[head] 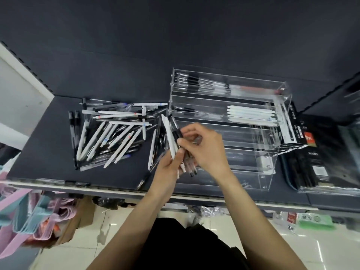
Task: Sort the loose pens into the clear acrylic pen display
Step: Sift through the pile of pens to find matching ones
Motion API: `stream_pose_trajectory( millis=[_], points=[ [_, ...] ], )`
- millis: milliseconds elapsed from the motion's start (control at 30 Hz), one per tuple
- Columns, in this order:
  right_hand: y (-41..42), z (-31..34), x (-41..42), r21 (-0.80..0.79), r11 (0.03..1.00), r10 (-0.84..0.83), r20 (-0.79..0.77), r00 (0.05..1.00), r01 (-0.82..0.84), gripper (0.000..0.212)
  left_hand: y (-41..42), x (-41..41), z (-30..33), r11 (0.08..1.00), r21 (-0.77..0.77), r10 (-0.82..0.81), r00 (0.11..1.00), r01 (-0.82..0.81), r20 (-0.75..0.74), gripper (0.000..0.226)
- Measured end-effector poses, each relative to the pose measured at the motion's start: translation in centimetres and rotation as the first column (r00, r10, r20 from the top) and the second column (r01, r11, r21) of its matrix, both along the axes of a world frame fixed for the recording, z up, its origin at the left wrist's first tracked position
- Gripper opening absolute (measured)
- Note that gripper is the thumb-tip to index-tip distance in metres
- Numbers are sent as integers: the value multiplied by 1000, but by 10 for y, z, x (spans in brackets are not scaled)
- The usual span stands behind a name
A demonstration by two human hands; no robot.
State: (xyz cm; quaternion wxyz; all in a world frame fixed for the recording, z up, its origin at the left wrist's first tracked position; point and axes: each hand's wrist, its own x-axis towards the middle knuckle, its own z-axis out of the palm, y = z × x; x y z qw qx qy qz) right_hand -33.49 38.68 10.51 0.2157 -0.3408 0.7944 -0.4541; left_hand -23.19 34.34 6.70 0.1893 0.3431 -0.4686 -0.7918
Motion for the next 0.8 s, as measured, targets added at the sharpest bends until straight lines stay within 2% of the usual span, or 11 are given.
stream_pose_trajectory(
  millis=[67, 100, 167, 233, 267, 400, 500, 567, 700, 800],
  points=[
    [7, 10, -19, -113, 992, -49, -15, 999, 47, 16, 5, -8, 1, 997, 39, 62, 998, -61, -30, 25],
    [9, 17, -31, -165, 985, -62, -71, 996, 49, 16, 5, -11, 2, 991, 81, 107, 993, -102, -54, 25],
    [9, 31, -57, -169, 986, -38, -309, 950, -16, 16, -1, -13, 2, 972, 150, 196, 977, -181, -86, 23],
    [-1, 38, -78, -35, 995, 55, -572, 818, -92, 18, -8, -11, 1, 954, 179, 261, 959, -239, -108, 22],
    [-8, 37, -87, 59, 991, 127, -655, 745, -117, 19, -12, -9, 0, 948, 182, 283, 952, -259, -115, 22],
    [-36, 17, -105, 416, 899, 422, -736, 529, -137, 19, -21, -7, -2, 935, 181, 329, 937, -305, -120, 21],
    [-46, 6, -111, 494, 867, 475, -773, 420, -71, 16, -23, -8, -3, 924, 199, 356, 925, -327, -133, 21],
    [-49, 0, -112, 501, 861, 485, -765, 423, -81, 18, -24, -8, -3, 921, 213, 359, 922, -325, -147, 21],
    [-52, -1, -113, 444, 865, 491, -651, 578, -235, 21, -30, -5, -2, 923, 212, 353, 925, -320, -142, 22],
    [-52, 3, -114, 419, 867, 489, -617, 616, -268, 22, -35, -5, 0, 918, 219, 361, 925, -330, -118, 22]
  ],
)
